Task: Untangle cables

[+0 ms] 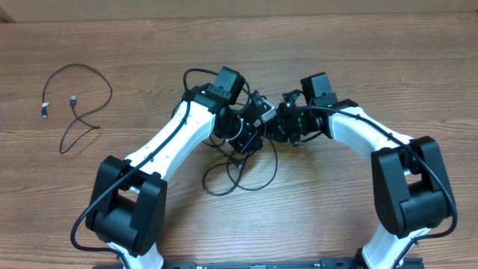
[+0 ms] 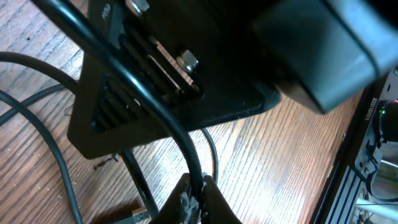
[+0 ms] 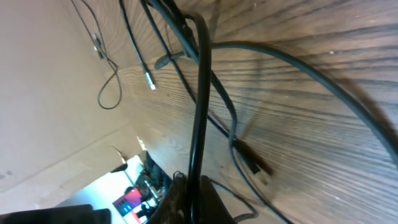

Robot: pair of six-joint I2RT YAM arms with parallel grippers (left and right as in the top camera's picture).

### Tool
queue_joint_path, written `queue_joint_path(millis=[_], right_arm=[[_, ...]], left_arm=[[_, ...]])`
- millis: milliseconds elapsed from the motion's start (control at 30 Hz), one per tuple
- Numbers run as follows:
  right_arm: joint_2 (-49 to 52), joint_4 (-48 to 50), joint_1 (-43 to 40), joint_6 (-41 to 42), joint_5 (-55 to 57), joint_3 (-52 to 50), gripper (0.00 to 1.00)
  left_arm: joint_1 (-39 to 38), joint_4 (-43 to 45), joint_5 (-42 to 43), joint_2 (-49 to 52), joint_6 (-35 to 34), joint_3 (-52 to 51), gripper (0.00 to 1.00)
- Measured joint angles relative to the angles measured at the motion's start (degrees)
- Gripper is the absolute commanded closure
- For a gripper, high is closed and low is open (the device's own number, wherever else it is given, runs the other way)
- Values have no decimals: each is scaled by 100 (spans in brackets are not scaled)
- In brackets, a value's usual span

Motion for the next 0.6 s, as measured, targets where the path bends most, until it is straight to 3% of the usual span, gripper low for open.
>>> queue_joint_path(millis=[233, 400, 600], right_arm=[[0, 0, 0, 175, -87, 0, 96], [0, 7, 0, 221, -262, 0, 96], [0, 13, 0, 243, -345, 0, 96]], left_arm=[[55, -2, -94, 0, 46, 0, 87], [61, -13, -214, 0, 48, 0, 75], [61, -20, -280, 0, 68, 0, 67]])
